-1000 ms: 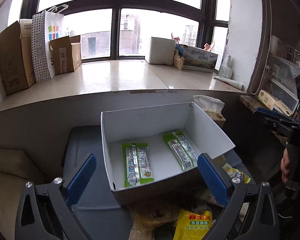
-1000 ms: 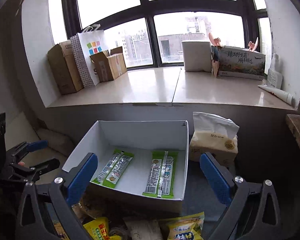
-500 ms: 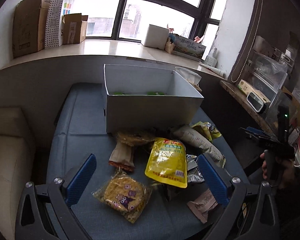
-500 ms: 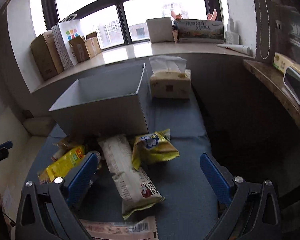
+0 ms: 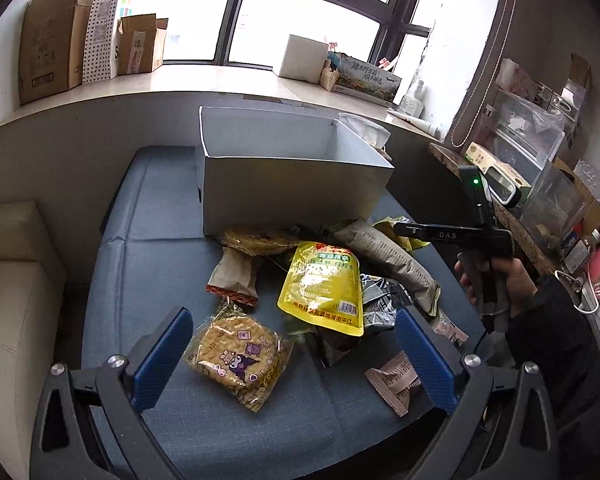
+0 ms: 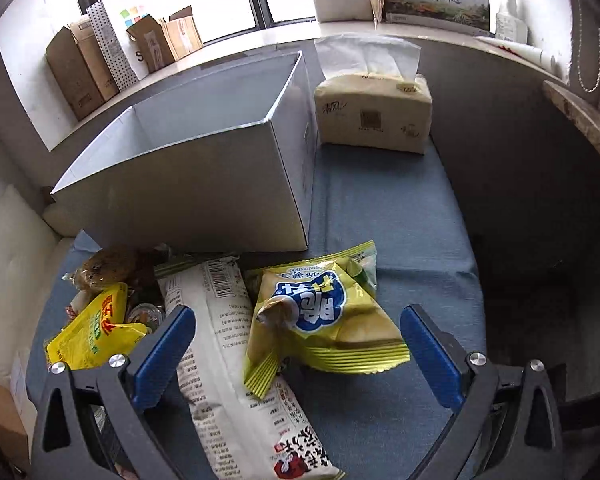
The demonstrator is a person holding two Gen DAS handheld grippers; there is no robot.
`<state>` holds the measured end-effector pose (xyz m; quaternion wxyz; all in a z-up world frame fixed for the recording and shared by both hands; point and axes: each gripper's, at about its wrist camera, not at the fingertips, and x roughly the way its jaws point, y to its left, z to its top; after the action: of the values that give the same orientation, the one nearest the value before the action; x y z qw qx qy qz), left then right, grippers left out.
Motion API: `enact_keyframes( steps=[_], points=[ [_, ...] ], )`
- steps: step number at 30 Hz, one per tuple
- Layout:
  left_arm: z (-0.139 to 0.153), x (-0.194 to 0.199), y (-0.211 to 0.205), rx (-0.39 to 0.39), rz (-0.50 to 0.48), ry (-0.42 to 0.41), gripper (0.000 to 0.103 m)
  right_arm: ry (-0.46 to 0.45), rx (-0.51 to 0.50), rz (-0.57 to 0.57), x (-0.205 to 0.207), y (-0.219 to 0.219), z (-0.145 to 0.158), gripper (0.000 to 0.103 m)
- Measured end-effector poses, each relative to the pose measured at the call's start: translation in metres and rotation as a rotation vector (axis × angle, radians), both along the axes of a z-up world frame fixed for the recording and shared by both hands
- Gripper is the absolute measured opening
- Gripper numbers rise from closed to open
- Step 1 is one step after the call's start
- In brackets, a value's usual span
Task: Organize snacks
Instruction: 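Grasp the yellow-and-blue chip bag with the right gripper, then grasp the round cookie pack with the left gripper while the right gripper holds the chip bag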
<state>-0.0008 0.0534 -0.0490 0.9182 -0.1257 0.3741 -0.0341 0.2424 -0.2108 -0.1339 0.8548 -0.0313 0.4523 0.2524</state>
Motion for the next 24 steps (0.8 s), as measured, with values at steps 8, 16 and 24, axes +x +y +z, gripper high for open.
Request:
enact_keyframes(
  steps=[8,16,24],
  points=[
    [-0.006,-0.002,0.001,0.008,-0.015,0.013,0.103,0.052,-0.015,-0.034,0.022,0.002,-0.021,0.093],
    [-0.009,-0.003,0.006,0.032,-0.009,0.027,0.103,0.063,0.008,-0.058,0.023,-0.01,-0.017,0.057],
    [-0.025,0.004,0.011,0.092,-0.014,0.085,0.103,-0.031,0.045,-0.1,-0.007,-0.031,0.019,0.057]
  ],
)
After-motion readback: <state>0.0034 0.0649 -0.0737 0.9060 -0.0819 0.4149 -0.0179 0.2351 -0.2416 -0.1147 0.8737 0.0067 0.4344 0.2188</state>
